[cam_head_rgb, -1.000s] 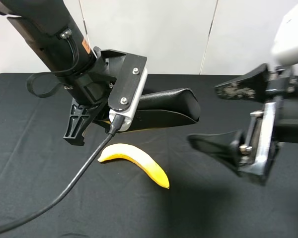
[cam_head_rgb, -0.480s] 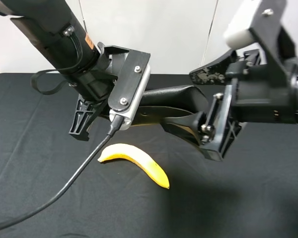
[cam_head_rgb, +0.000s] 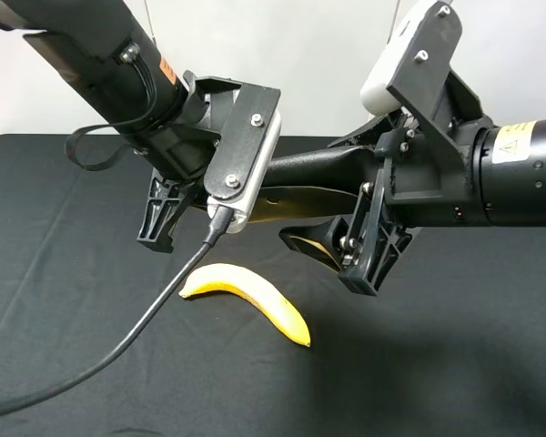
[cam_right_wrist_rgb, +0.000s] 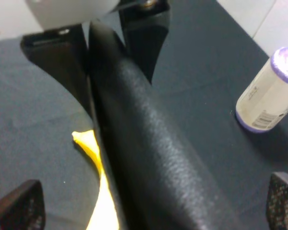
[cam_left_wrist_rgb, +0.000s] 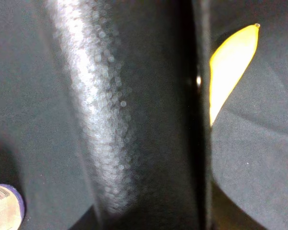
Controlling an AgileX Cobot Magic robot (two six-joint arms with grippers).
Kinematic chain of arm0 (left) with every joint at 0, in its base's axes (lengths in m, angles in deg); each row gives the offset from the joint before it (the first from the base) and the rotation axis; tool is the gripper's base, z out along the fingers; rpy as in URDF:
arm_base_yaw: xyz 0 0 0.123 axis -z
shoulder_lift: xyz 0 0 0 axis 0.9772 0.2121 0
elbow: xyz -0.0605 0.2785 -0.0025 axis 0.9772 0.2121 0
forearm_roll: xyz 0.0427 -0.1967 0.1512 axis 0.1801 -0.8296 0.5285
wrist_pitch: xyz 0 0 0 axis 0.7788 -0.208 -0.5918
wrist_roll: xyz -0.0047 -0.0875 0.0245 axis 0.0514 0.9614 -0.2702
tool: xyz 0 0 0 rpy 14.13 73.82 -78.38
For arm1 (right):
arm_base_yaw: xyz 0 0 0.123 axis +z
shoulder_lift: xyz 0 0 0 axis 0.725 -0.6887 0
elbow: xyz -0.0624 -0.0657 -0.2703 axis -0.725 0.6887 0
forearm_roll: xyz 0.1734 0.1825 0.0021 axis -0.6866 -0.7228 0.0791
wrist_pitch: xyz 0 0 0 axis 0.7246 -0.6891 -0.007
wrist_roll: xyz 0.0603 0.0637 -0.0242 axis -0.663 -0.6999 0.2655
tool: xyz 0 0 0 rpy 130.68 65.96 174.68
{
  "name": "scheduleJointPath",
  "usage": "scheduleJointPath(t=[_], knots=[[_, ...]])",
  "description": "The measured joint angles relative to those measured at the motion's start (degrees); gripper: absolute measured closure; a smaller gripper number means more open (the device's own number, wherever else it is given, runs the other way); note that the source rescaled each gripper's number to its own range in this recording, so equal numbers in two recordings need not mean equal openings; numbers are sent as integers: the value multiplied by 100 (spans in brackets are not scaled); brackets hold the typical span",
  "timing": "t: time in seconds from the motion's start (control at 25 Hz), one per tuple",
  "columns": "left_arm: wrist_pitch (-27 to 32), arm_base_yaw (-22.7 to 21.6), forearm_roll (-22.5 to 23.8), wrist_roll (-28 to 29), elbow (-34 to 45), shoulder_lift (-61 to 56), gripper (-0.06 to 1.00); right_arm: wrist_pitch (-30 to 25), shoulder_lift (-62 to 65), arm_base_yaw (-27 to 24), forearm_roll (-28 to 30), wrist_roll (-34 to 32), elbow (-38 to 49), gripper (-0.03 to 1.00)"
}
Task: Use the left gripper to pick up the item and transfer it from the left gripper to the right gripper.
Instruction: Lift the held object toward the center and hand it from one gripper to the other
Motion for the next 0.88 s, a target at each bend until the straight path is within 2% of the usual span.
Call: scheduleJointPath(t=[0.16,0.4,0.6,0.64,0.68,0.72,0.76,0.8,0.88], knots=[[-113,0,-11,-28,0,0,94,50,-2,0,-6,6,-11,-3],[-361,0,-17,-525,0,0,94,76,-2,0,-29,6,-17,-3],[-397,0,-17,-706,0,0,94,87,-2,0,-35,6,-17,-3],[-401,0,-17,-706,0,0,94,93,-2,0,-35,6,-17,3],[-382,0,-11,-735,0,0,94,101,-2,0,-35,13,-17,19],[-367,0,30,-783,0,0,94,118,-2,0,-35,52,-17,42],[-442,0,122,-868,-7,0,94,105,-2,0,-26,98,-17,74],[-442,0,135,-902,-7,5,94,-19,-2,28,-11,173,-17,87],[-442,0,155,-907,-7,7,94,-56,-6,42,-2,238,-17,88]])
